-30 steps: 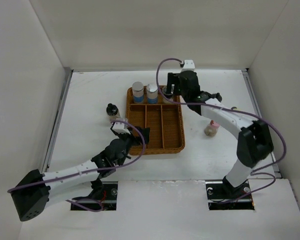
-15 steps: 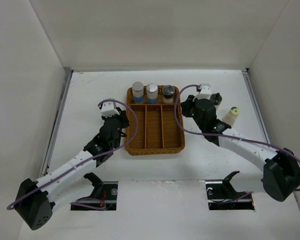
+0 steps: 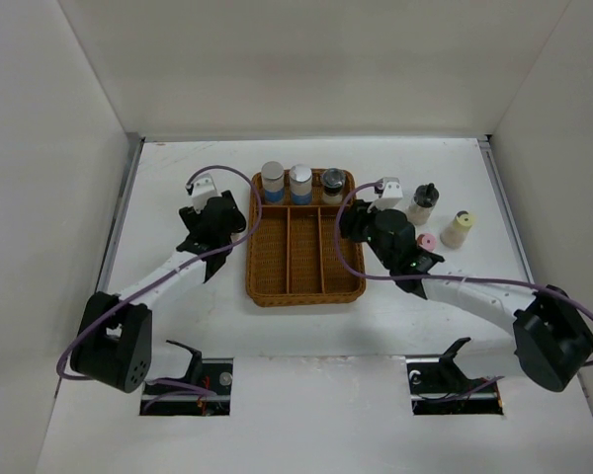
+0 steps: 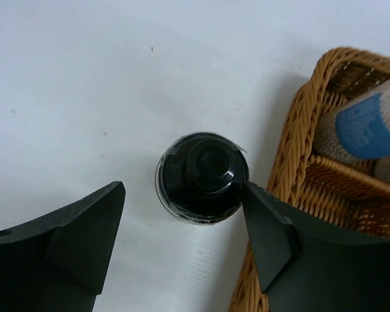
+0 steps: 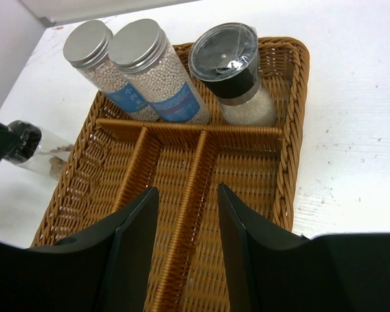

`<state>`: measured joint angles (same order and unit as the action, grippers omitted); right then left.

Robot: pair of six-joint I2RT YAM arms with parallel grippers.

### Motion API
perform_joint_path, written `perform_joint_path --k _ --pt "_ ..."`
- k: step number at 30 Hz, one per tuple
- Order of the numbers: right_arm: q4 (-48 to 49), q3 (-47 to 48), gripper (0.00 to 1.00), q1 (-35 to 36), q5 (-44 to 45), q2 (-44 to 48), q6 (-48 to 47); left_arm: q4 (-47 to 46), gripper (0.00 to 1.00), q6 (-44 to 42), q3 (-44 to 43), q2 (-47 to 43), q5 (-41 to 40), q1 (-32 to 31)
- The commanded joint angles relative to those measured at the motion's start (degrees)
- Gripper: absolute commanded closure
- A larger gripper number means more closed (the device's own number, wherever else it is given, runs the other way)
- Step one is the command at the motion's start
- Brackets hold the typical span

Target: Organize the condiment bottles

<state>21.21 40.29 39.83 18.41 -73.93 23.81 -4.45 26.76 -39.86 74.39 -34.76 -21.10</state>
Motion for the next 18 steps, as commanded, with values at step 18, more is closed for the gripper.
perform_joint_path --k 18 --pt "4.7 0.8 0.51 0.8 0.9 -2.6 -1.0 -4.0 0.54 -1.9 -5.4 7.1 1.8 0.7"
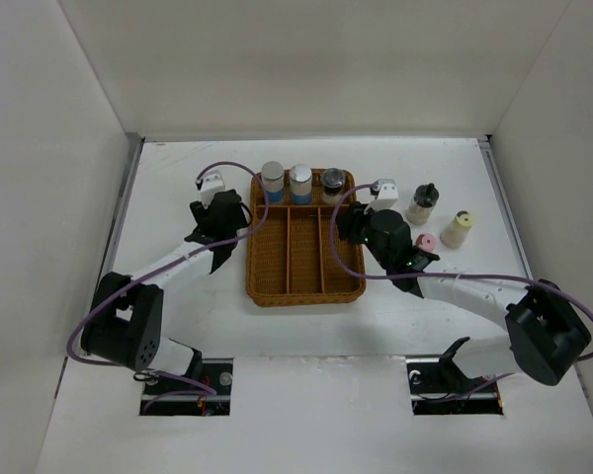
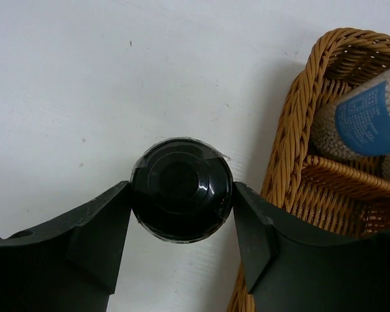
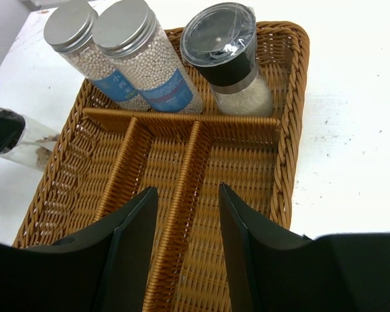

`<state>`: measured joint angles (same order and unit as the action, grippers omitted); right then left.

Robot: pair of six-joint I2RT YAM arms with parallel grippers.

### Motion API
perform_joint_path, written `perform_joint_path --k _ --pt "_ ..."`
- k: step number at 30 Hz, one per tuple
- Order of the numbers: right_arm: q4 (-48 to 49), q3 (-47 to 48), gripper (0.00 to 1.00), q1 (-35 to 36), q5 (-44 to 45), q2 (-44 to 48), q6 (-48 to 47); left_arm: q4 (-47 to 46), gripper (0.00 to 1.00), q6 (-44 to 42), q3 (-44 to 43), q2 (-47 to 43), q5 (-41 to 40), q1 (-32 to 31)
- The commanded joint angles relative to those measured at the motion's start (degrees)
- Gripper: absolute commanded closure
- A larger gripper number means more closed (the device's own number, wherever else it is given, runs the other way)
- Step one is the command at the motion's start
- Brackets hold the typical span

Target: Organize the condiment bottles

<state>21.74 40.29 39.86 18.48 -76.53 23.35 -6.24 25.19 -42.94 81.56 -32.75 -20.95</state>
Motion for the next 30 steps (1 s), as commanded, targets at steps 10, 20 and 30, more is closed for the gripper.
perform_joint_path --k 10,20,30 --pt "4.6 0.4 0.45 0.8 1.3 0.3 -0.6 2.1 0.67 -4.2 -2.1 -19.7 -7.3 -11.8" --pt "5.4 -0.1 0.44 0.6 1.4 0.7 -0.6 0.3 0.67 -4.1 -2.4 -15.7 -6.8 -22.7" --pt "5.7 -0.3 0.44 0.8 2.3 0.1 -0.6 -4.9 0.66 -7.3 -5.8 -4.5 -5.4 -21.3"
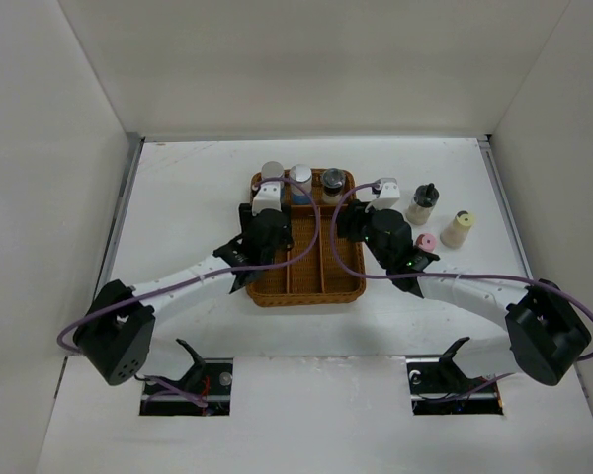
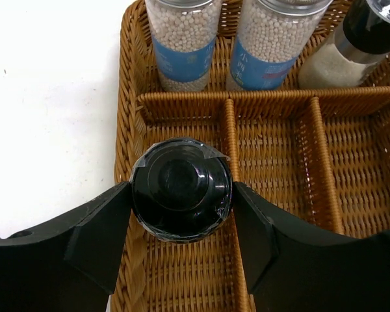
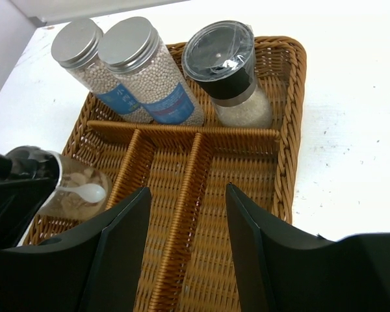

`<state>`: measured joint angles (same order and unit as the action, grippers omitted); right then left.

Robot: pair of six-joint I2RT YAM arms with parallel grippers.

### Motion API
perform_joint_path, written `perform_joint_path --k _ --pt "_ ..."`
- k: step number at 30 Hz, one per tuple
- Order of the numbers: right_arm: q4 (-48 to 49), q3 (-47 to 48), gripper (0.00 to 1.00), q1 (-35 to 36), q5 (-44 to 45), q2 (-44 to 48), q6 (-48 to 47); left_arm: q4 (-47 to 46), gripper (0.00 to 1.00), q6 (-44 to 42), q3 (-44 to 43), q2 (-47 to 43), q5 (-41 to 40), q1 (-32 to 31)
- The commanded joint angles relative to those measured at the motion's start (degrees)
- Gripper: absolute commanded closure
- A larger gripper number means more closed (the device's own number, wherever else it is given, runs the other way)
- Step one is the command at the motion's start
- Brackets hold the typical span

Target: Organize the condiment bottles

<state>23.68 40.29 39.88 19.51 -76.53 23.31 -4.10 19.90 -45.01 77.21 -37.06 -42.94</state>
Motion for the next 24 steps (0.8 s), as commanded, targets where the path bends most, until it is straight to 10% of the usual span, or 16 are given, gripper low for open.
perform_joint_path --k 1,13,24 --pt "3.7 -0.3 0.43 0.8 1.2 0.1 -0.5 -8.5 0.66 -2.2 -3.0 0.7 -1.2 1.1" --pt "4.4 -1.4 0.25 0.6 2.8 1.5 -0.5 -14.8 0.38 -1.8 -1.6 6.4 1.1 3.5" --pt "4.7 -2.9 0.2 -0.8 6.2 3.9 -1.3 -20.9 0.21 -0.5 8.6 -7.6 0.5 -0.2"
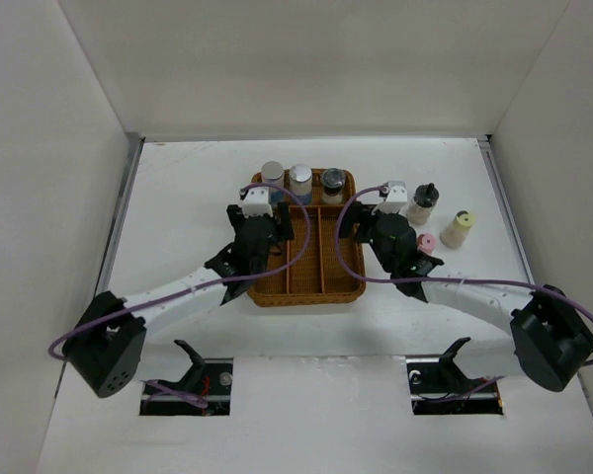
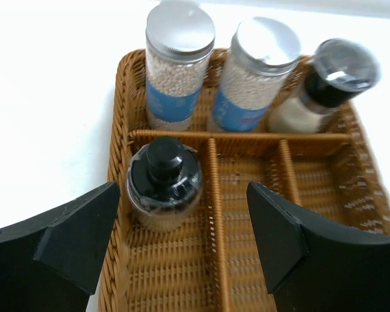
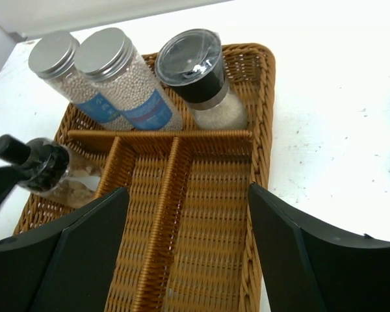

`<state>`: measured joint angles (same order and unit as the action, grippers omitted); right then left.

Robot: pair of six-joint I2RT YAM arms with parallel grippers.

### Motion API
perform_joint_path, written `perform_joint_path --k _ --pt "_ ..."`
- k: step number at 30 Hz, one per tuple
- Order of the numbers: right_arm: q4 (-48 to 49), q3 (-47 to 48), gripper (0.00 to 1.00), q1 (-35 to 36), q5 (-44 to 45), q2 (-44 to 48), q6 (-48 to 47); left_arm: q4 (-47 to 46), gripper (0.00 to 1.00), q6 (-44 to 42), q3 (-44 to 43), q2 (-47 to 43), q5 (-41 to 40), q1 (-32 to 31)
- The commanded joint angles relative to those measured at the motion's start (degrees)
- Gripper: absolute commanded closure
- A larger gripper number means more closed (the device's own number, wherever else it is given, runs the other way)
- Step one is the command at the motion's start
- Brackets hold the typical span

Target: Organize the condiment bottles

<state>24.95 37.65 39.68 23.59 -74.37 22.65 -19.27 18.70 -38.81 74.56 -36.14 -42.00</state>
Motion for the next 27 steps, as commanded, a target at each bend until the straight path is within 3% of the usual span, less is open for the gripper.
perform_joint_path --k 1,3,6,9,11,13,16,21,27 --pt "3.2 -0.2 0.23 -0.9 2.3 2.0 -0.9 -5.7 0.21 0.7 3.3 -6.3 -0.4 -1.6" --pt "2.3 -0.2 0.36 -1.6 2.9 2.6 -1.3 -6.0 0.21 0.8 5.7 -9.6 -0.9 -3.1" --pt "-0.8 0.2 0.62 -3.5 5.4 3.6 -1.5 -6.3 0.24 1.7 8.9 -14.2 -2.0 -5.1" --pt "-4.8 0.6 0.66 -6.1 8.0 4.4 -1.0 -6.4 0.34 2.6 11.0 -17.4 -1.0 -7.5" --pt "-6.3 1.0 0.6 -8.2 9.6 5.0 -1.0 -7.0 0.38 3.3 12.3 -18.3 -0.7 -9.7" --pt "-7.7 1.6 0.46 -10.4 11.0 5.4 -1.5 -8.4 0.39 3.6 13.4 -18.4 -0.4 -11.7" --pt "-12.3 4.4 0.32 -14.7 10.1 3.9 -1.9 -10.5 0.39 3.8 14.6 -18.1 1.2 -14.3" --pt "-18.1 11.2 0.2 -20.8 9.5 -1.3 -4.1 -19.6 0.39 4.1 19.3 -17.8 5.4 -17.0" --pt "-22.1 19.2 0.11 -25.4 8.0 -9.5 -6.5 -28.0 0.37 4.4 23.2 -15.2 11.5 -14.5"
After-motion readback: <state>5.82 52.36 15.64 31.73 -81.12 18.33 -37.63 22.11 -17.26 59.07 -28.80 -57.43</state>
